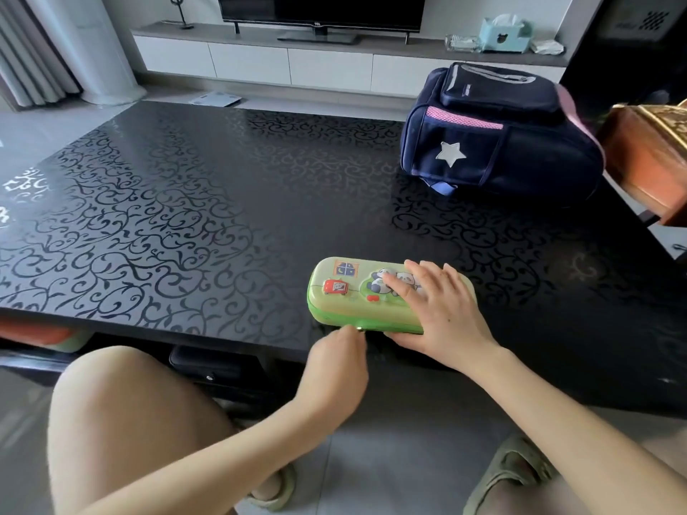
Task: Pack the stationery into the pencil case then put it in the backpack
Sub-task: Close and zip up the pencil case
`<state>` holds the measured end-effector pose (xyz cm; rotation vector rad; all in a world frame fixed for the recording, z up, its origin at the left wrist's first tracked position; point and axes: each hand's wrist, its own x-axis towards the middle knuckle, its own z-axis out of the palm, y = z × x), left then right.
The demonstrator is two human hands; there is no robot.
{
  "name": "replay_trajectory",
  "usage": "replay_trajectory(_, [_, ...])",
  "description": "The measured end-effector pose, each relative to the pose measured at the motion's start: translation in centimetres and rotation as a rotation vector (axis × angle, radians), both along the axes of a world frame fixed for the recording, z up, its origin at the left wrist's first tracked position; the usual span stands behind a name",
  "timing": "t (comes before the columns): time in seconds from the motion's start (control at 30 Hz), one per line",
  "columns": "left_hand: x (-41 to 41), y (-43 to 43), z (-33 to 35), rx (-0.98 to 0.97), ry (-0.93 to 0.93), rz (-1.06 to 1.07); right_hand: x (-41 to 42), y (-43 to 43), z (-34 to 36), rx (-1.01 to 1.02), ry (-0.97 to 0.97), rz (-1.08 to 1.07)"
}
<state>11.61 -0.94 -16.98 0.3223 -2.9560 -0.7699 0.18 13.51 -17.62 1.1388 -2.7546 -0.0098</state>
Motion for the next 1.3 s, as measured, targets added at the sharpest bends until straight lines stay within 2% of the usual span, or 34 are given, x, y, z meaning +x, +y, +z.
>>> replay_trajectory(0.1, [-0.8, 1.5, 0.7, 0.057, -0.044, -0.113, 0.4, 0.1, 0.6, 0.015, -0.056, -0.007])
replay_trajectory(0.2, [-1.3, -0.3, 2.7, 0.071, -0.048, -0.127, 1.9, 1.0, 1.0, -0.15, -0.072, 0.028])
replay_trajectory(0.3, [-2.4, -3.5, 4.7, 0.018, 0.222, 0.015, 5.2, 1.2, 0.4, -0.614, 0.097, 0.058])
replay_trajectory(0.37, [-4.2, -4.8, 5.0, -0.116, 0.362, -0.037, 6.8, 0.0, -0.8, -0.708, 0.152, -0.042])
replay_trajectory(0.43, [-6.4, -5.2, 4.3, -0.188, 0.337, -0.15, 7.4, -2.0, -2.1, -0.603, 0.098, -0.22])
replay_trajectory(0.6, [-10.1, -3.3, 1.6, -0.292, -0.013, -0.264, 7.7, -5.8, -2.6, -0.478, -0.035, -0.507])
replay_trajectory(0.67, [-10.1, -3.0, 0.8, -0.34, 0.012, -0.261, 7.7, -6.4, -2.3, -0.487, -0.07, -0.557])
replay_trajectory(0.77, [-9.7, -3.2, 0.6, -0.347, 0.131, -0.234, 7.7, -6.2, -2.0, -0.582, -0.134, -0.549])
replay_trajectory(0.83, [-9.6, -3.1, 0.5, -0.35, 0.171, -0.221, 8.0, -5.3, -2.2, -0.603, -0.109, -0.487])
replay_trajectory(0.93, [-9.6, -2.9, 0.2, -0.354, 0.225, -0.213, 8.1, -2.4, -2.1, -0.523, -0.013, -0.39])
replay_trajectory(1.1, [-9.6, -3.1, -0.1, -0.339, 0.305, -0.215, 6.4, 6.2, -1.2, -0.347, 0.149, -0.424])
replay_trajectory(1.3, [-9.5, -3.2, 0.0, -0.321, 0.296, -0.281, -0.6, 9.3, -0.3, -0.231, 0.155, -0.308])
